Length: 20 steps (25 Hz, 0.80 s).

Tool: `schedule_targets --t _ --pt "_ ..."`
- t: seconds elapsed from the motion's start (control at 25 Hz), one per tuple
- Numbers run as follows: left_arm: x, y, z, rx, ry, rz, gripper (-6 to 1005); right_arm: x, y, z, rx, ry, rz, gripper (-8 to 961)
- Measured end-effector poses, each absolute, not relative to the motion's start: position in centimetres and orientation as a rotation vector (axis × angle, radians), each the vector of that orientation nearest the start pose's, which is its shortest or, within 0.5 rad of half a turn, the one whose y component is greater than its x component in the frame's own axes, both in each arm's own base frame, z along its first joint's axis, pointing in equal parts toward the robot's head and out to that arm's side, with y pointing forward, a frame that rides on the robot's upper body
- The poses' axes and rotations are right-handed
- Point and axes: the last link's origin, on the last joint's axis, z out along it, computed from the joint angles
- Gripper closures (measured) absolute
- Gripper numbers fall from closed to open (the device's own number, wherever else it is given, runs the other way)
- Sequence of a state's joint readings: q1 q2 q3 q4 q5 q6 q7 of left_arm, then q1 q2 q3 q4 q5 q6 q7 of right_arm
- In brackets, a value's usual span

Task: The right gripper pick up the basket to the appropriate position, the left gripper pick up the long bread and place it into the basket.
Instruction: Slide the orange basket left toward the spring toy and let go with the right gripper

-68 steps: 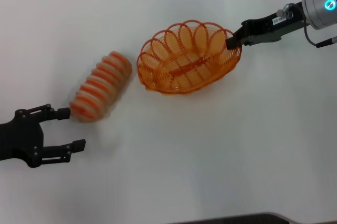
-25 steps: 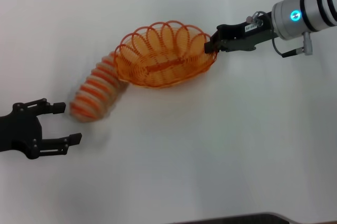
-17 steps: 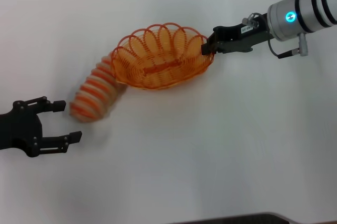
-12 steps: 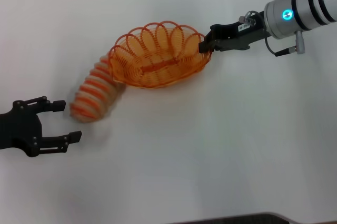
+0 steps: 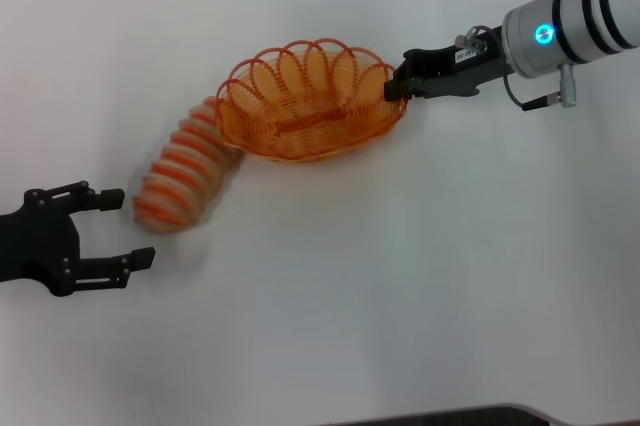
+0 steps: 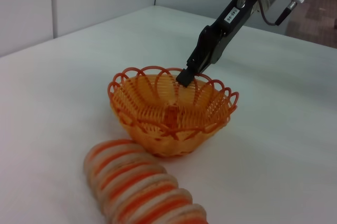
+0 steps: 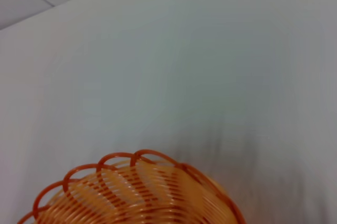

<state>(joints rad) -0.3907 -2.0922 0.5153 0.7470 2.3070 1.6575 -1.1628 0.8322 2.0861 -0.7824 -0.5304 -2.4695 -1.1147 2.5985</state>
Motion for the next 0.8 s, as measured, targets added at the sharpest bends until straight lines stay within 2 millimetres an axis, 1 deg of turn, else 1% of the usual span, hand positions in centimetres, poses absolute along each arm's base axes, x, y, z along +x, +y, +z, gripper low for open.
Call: schedule_targets --t 0.28,0.8 --pt "-32.75 26.99 1.07 -2.790 -0.534 -0.400 140 23.77 40.43 -5.04 -2.171 1.814 0.155 876" --pt "-32.61 27.27 1.07 -2.790 -0.525 -0.398 140 24.41 40.36 -4.57 -2.140 1.827 0.182 870"
